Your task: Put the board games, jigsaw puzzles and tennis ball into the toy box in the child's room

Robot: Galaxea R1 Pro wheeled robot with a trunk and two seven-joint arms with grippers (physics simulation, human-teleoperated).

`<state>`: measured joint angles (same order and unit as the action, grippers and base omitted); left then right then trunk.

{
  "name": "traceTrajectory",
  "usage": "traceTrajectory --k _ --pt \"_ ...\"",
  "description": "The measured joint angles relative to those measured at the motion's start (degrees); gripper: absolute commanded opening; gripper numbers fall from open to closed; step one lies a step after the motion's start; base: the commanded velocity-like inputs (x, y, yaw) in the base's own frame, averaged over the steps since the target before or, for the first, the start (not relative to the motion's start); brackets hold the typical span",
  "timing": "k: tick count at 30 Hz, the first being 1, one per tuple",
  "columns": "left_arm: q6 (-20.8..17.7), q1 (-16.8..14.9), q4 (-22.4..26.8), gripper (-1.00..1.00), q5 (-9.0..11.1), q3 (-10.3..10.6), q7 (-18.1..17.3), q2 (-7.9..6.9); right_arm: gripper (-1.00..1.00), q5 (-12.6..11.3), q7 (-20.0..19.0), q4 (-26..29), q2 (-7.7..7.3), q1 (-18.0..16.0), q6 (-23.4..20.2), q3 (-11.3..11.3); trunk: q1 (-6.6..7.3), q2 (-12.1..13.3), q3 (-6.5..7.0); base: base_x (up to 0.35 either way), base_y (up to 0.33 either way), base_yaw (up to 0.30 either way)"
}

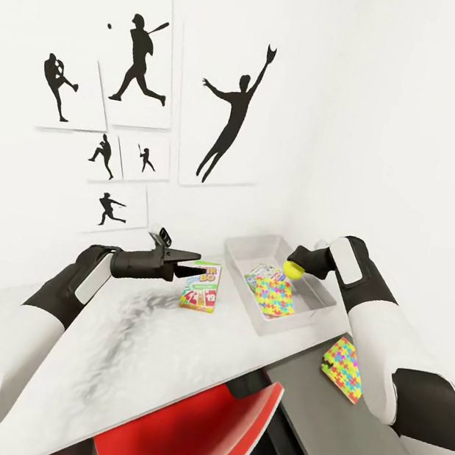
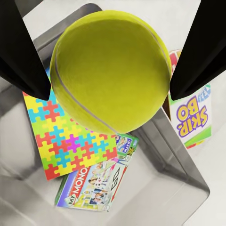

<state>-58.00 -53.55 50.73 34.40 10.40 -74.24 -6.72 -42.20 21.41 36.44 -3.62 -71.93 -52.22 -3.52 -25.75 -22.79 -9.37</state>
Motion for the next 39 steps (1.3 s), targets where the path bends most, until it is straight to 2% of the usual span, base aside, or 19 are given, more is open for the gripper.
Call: traceTrajectory --k 21,39 --pt "0.0 0.0 0.0 1.00 0.0 0.0 0.0 0.00 -1.00 0.0 0.0 0.0 0.00 0.0 0.0 0.0 0.01 0.0 0.00 0.063 -0.020 0.000" --pt "0.0 0.0 0.0 1.00 0.0 0.0 0.0 0.00 -1.00 0.0 0.0 0.0 0.00 0.0 -0.1 0.0 0.00 0.0 0.09 0.005 0.000 -0.010"
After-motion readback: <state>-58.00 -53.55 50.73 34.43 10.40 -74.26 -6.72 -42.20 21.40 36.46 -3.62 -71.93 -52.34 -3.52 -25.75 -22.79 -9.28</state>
